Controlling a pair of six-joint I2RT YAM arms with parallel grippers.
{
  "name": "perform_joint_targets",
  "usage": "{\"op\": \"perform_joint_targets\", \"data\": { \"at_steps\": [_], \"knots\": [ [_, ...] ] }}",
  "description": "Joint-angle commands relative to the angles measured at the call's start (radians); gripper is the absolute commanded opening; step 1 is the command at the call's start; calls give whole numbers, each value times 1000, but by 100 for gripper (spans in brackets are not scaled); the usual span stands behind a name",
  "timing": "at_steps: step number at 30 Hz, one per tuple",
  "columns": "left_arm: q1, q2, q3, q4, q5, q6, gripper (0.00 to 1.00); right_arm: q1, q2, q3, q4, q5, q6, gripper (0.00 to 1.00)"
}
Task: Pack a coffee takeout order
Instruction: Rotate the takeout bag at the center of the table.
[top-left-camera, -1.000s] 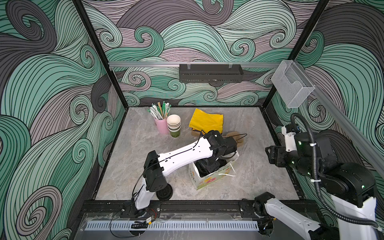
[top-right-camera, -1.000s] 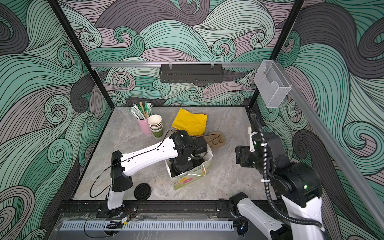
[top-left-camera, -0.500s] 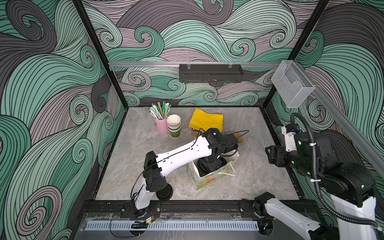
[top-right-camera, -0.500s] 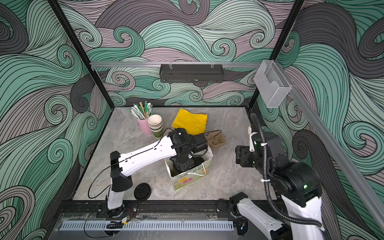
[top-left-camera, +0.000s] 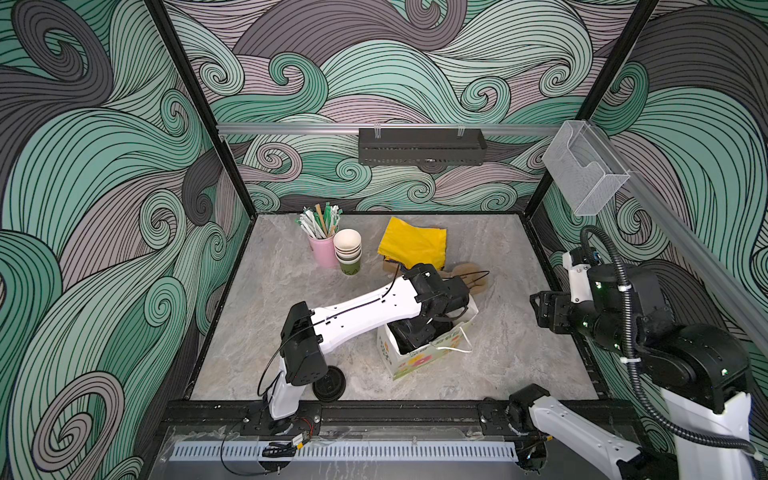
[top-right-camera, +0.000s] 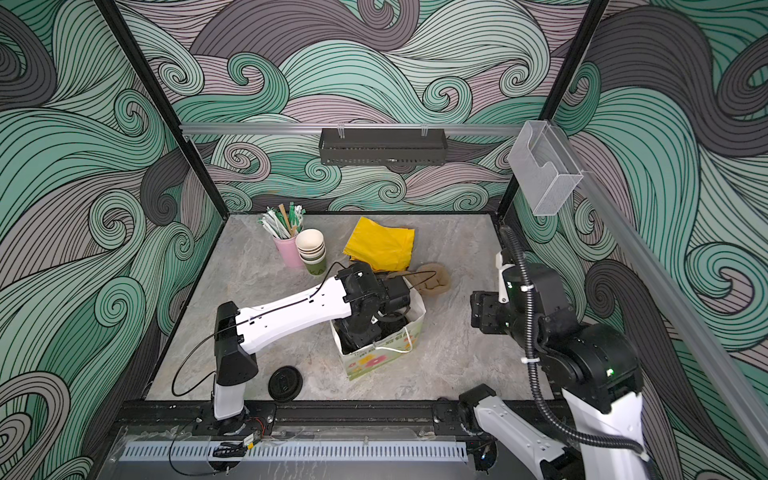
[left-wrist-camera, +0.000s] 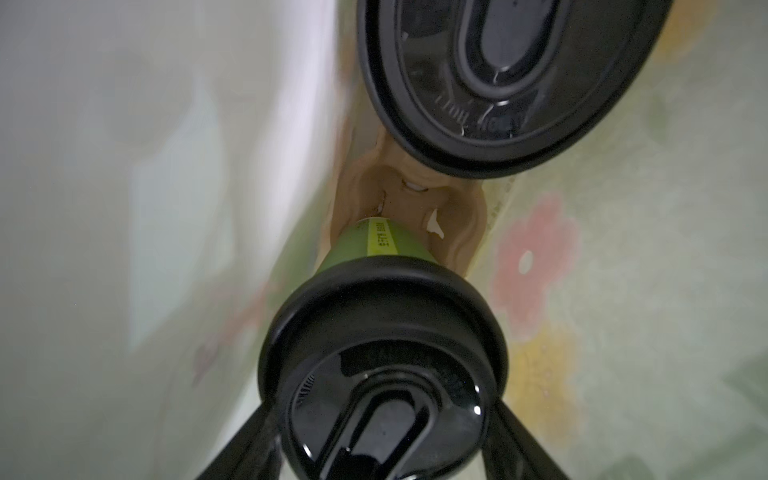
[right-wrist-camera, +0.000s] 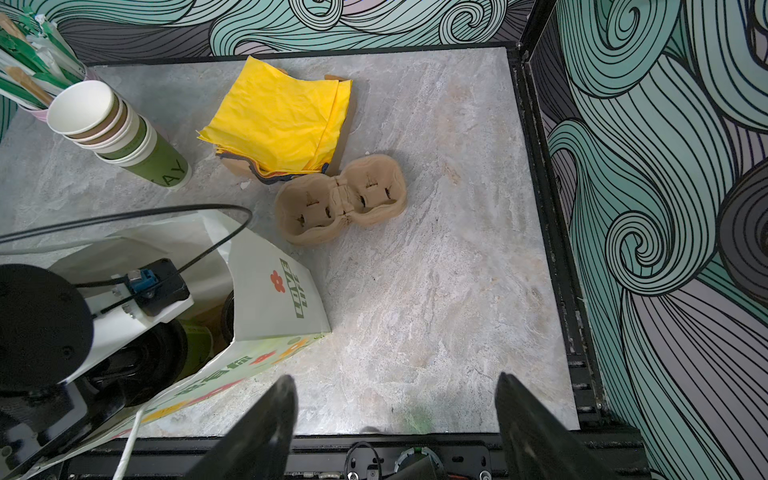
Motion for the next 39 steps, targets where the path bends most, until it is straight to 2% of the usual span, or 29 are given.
{"op": "perform_joint_targets", "data": {
  "at_steps": [1, 18, 39],
  "knots": [
    [-7, -43, -8, 40, -8, -13, 33, -3, 11, -3, -15, 9, 7, 77],
    [-8, -106, -99, 157, 5, -21, 33, -3, 17, 5, -15, 9, 5, 77],
    [-8, -116, -241, 243, 39, -20, 32, -4, 22, 7, -16, 9, 4, 77]
  ]
}}
